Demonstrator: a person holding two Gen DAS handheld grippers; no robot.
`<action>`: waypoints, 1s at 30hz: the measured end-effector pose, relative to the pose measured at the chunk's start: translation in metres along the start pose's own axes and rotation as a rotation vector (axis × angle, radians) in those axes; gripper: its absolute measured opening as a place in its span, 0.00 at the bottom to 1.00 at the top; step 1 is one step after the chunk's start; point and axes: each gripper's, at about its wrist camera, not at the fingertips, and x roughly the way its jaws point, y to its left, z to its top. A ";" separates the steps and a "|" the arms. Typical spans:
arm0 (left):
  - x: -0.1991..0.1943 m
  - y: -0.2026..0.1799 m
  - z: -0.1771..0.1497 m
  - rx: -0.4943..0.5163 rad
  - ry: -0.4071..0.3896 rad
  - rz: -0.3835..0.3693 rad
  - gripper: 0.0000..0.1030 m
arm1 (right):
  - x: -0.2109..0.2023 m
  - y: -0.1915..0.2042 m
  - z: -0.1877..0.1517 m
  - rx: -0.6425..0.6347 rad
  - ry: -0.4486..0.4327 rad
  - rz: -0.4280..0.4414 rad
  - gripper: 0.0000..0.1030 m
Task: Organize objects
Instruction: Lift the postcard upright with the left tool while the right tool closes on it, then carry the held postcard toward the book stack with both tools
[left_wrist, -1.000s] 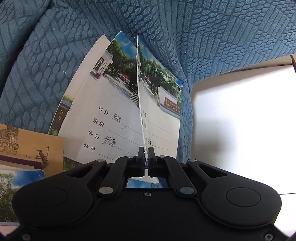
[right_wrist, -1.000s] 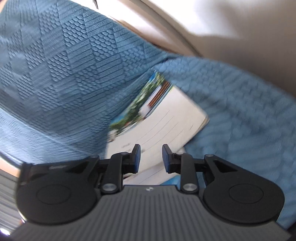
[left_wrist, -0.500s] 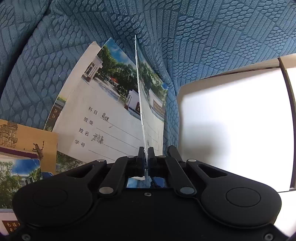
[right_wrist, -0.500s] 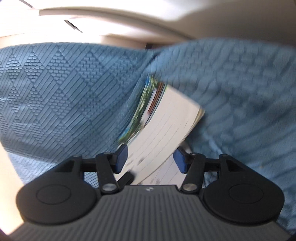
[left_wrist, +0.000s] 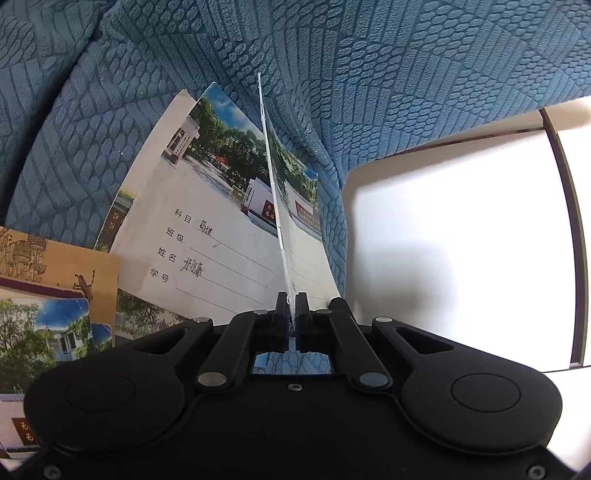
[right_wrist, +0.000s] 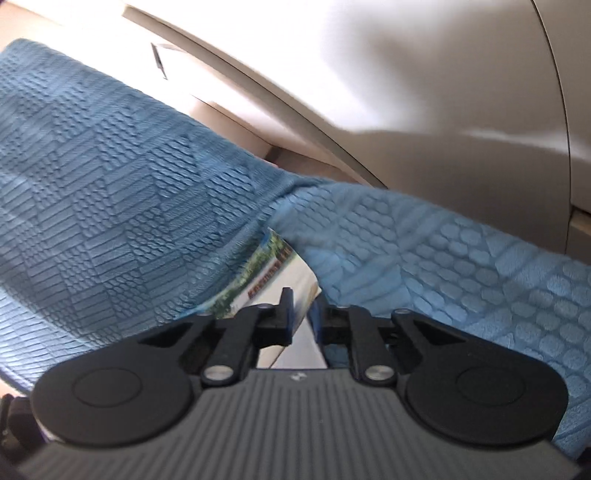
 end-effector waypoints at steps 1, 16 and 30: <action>-0.002 0.000 -0.001 0.001 0.001 -0.003 0.01 | -0.001 -0.001 0.000 0.005 0.004 0.003 0.08; -0.055 -0.021 -0.027 0.074 -0.008 0.005 0.02 | -0.065 0.034 -0.010 -0.061 -0.031 0.028 0.04; -0.164 -0.055 -0.062 0.156 -0.074 -0.046 0.03 | -0.148 0.103 -0.021 -0.133 -0.074 0.110 0.04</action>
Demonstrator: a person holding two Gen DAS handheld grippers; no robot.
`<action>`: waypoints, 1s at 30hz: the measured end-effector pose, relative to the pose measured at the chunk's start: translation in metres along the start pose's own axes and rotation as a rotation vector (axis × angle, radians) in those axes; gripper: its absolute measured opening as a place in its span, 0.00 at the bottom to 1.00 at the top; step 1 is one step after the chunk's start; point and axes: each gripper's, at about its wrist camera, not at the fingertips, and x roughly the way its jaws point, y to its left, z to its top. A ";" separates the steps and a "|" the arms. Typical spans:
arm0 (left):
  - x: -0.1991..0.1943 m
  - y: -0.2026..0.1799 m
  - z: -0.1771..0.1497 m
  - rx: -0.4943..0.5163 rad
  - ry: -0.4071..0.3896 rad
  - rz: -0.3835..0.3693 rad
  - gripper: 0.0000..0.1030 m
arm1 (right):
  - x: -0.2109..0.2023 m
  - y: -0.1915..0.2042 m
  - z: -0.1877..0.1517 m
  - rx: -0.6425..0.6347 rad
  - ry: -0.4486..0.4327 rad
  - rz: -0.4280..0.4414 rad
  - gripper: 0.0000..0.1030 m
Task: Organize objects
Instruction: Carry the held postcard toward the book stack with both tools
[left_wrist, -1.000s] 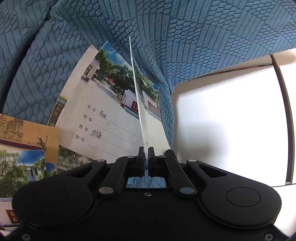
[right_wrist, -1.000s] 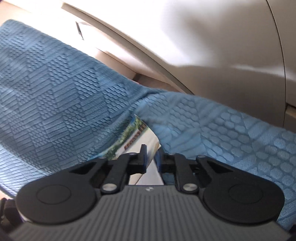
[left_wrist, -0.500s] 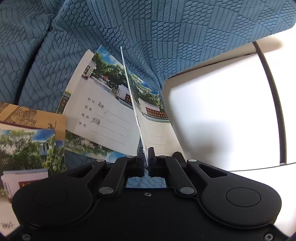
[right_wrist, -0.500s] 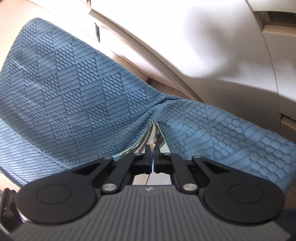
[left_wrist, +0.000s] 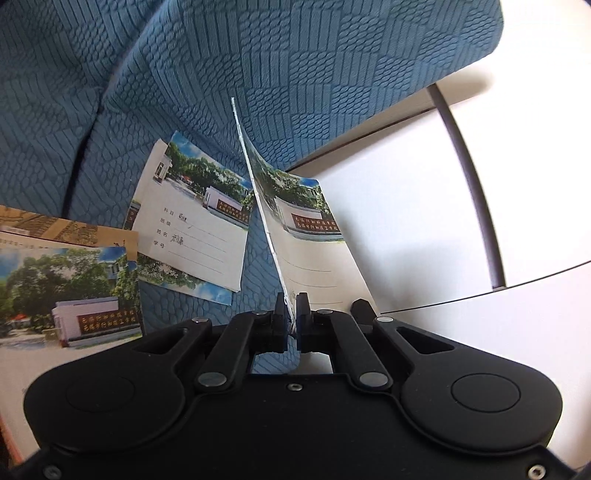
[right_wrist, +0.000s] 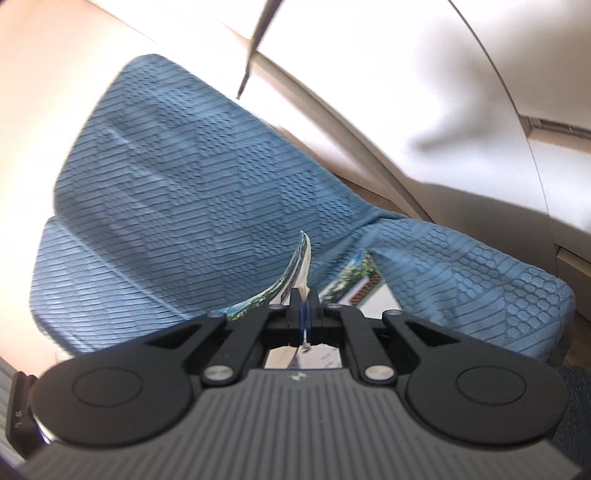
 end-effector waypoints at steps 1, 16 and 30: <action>-0.010 -0.003 -0.001 0.004 -0.007 0.002 0.03 | -0.003 0.006 -0.001 -0.004 0.001 0.007 0.04; -0.136 -0.012 -0.012 0.049 -0.119 -0.039 0.04 | -0.057 0.086 -0.025 -0.031 0.023 0.128 0.04; -0.138 0.068 -0.064 0.006 -0.076 0.044 0.04 | -0.063 0.080 -0.092 -0.109 0.113 0.045 0.04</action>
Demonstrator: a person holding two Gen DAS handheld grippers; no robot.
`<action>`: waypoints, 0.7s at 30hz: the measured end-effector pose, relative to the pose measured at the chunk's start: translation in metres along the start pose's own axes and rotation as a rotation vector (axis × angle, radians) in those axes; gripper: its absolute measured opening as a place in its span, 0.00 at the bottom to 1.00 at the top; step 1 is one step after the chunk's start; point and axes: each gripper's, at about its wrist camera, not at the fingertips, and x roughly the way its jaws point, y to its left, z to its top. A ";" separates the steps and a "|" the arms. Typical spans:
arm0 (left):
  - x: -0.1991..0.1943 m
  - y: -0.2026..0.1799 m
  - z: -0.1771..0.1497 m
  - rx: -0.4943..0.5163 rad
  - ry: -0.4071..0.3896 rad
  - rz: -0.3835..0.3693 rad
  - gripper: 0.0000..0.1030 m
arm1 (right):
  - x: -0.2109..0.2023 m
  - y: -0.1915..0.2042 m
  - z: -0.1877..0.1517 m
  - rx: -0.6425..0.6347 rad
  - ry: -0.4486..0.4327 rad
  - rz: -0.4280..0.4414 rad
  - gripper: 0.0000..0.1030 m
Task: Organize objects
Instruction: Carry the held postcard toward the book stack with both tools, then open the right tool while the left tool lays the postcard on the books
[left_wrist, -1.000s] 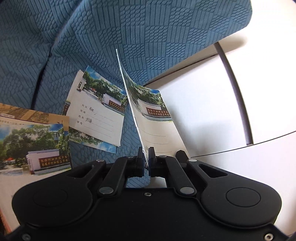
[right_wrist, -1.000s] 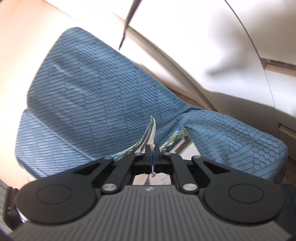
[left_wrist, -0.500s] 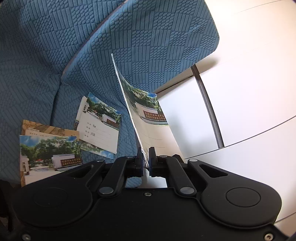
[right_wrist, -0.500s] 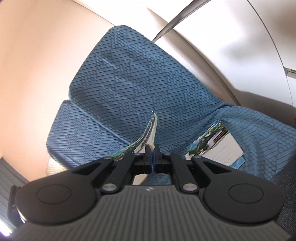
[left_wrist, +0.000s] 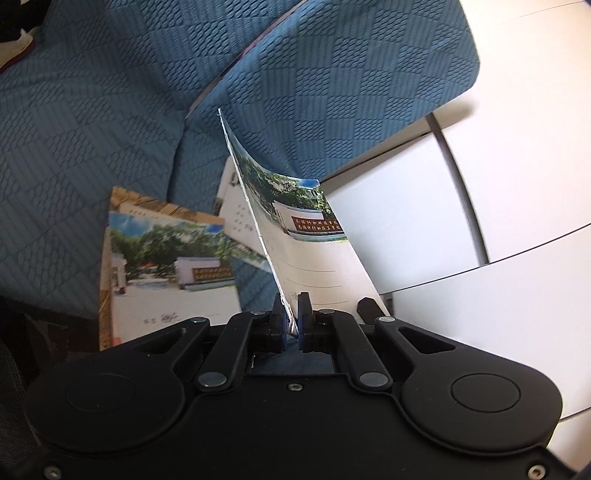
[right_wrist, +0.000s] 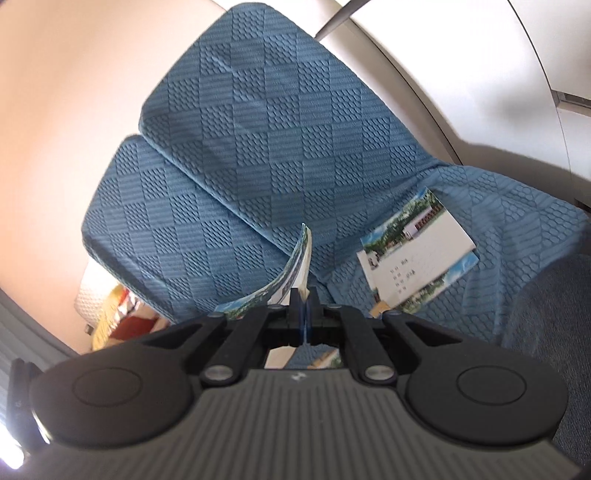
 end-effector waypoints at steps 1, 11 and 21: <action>0.003 0.005 -0.004 0.002 0.002 0.009 0.04 | 0.002 -0.002 -0.004 -0.007 0.008 -0.008 0.04; 0.042 0.065 -0.033 -0.046 0.066 0.090 0.05 | 0.030 -0.029 -0.049 -0.056 0.104 -0.098 0.04; 0.063 0.095 -0.049 -0.061 0.133 0.151 0.13 | 0.046 -0.041 -0.069 -0.090 0.197 -0.174 0.09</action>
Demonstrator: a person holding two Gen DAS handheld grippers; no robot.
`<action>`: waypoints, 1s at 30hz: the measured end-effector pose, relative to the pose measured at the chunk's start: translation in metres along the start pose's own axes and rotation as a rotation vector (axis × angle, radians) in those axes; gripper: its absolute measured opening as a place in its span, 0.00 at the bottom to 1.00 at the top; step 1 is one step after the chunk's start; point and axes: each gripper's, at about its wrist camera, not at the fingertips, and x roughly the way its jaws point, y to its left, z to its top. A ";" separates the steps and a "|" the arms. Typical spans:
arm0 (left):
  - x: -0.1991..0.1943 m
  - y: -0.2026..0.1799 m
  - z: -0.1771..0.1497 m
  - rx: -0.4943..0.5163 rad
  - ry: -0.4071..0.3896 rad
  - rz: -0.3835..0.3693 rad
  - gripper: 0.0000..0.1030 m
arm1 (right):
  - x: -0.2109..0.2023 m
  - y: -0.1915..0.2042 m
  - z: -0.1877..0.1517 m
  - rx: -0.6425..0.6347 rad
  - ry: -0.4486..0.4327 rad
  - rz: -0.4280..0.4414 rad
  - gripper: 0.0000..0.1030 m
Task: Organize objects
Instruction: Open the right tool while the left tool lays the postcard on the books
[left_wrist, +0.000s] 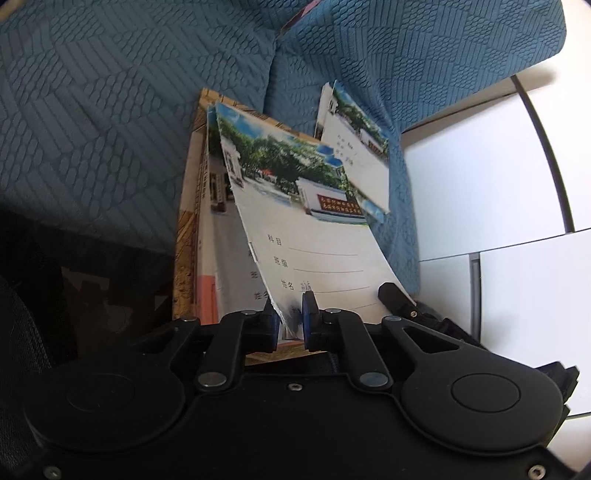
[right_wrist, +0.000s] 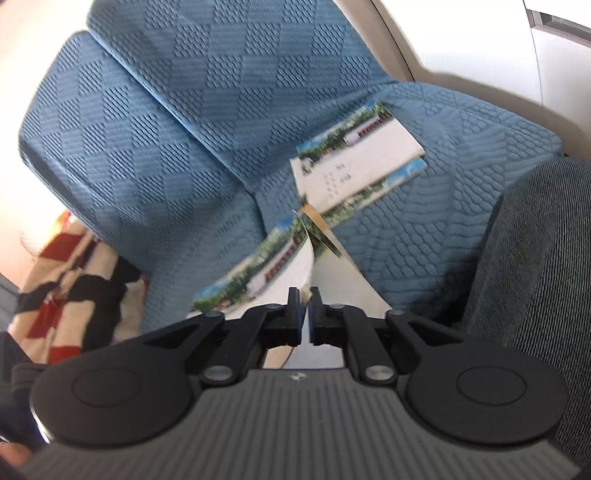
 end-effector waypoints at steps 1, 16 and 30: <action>0.000 0.001 -0.001 0.000 0.000 0.009 0.15 | 0.001 -0.002 0.000 0.007 0.011 0.002 0.10; -0.028 0.012 0.009 0.017 -0.053 0.121 0.40 | -0.001 0.001 0.018 -0.134 0.108 -0.068 0.62; 0.013 0.006 0.006 0.060 -0.041 0.179 0.27 | 0.058 0.004 0.013 -0.293 0.203 -0.129 0.60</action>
